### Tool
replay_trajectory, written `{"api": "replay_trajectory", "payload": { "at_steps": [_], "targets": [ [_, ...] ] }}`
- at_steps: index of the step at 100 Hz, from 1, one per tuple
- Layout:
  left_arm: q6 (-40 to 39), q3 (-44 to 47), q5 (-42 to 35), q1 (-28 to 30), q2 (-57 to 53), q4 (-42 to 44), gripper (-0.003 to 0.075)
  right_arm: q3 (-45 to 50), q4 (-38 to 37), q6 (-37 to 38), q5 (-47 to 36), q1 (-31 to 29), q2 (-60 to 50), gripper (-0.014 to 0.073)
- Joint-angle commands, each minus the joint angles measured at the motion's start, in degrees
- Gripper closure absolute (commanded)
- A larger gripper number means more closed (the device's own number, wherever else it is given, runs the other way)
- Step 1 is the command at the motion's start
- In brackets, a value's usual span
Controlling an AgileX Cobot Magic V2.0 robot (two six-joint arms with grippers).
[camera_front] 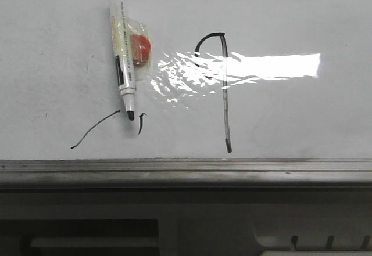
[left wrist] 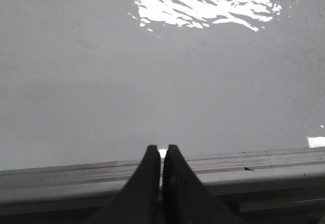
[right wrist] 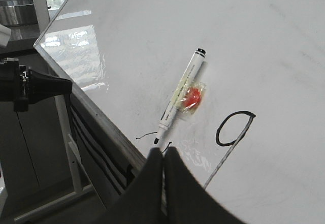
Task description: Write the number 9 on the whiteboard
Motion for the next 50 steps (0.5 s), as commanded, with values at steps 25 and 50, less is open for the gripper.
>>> {"api": "replay_trajectory", "payload": {
  "at_steps": [25,50],
  "targets": [
    [-0.45,2.26,-3.88,0.08,-1.53,-0.14,0.0740,2.32,-3.60,-0.38,-4.77,-2.71,0.09,0.0635],
    [-0.45,2.26,-3.88,0.08,-1.53,-0.14,0.0741,16.41,-12.08,10.37,-11.52,-19.45,-6.86,0.0635]
  ]
}}
